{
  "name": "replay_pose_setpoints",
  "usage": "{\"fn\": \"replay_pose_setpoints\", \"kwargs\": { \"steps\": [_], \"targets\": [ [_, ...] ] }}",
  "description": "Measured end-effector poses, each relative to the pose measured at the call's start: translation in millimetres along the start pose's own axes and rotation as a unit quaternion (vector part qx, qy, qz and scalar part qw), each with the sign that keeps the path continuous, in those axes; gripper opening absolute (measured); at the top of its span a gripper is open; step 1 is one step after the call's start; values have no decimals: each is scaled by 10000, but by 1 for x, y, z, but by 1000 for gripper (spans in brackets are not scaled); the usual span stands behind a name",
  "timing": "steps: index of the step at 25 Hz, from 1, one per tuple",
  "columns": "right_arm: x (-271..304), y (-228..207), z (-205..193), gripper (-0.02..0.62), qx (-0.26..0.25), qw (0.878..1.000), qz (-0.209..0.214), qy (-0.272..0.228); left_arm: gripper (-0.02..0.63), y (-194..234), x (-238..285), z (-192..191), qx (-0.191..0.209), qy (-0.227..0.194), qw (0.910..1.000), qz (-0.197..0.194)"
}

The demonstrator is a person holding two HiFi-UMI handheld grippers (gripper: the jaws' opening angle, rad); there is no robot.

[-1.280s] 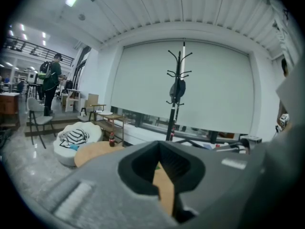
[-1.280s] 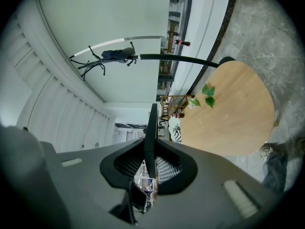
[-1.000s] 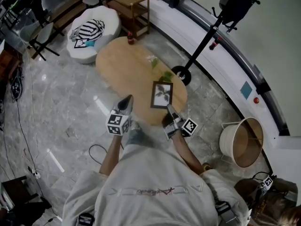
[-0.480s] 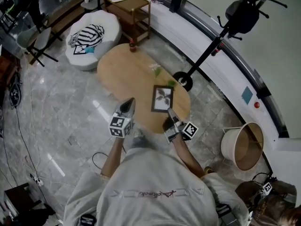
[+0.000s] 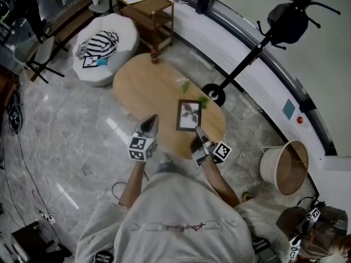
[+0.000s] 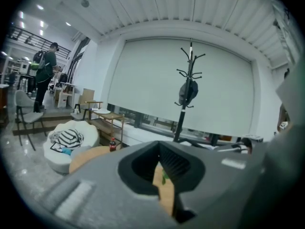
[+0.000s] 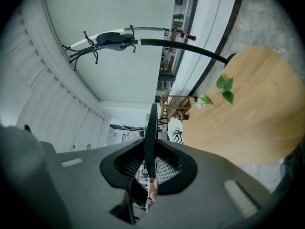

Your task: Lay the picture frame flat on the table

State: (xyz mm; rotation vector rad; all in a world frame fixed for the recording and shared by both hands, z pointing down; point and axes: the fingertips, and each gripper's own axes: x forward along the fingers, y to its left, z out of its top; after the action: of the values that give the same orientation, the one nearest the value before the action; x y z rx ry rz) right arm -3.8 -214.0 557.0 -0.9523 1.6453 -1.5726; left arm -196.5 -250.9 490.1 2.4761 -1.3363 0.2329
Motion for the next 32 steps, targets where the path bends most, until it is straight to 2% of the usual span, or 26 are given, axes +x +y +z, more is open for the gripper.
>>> {"fn": "replay_pose_setpoints", "kwargs": {
  "steps": [7, 14, 20, 32],
  "targets": [
    [21, -4, 0, 75, -31, 9999, 18, -108, 0, 21, 21, 3, -41, 23, 9999, -165],
    [25, -18, 19, 75, 75, 9998, -42, -159, 0, 12, 52, -7, -10, 204, 9993, -303],
    [22, -31, 40, 75, 245, 9997, -58, -34, 0, 1, 71, -14, -24, 325, 9994, -133],
    [40, -47, 83, 75, 238, 9976, -76, 651, 0, -20, 109, -13, -84, 375, 9988, 290]
  ]
}}
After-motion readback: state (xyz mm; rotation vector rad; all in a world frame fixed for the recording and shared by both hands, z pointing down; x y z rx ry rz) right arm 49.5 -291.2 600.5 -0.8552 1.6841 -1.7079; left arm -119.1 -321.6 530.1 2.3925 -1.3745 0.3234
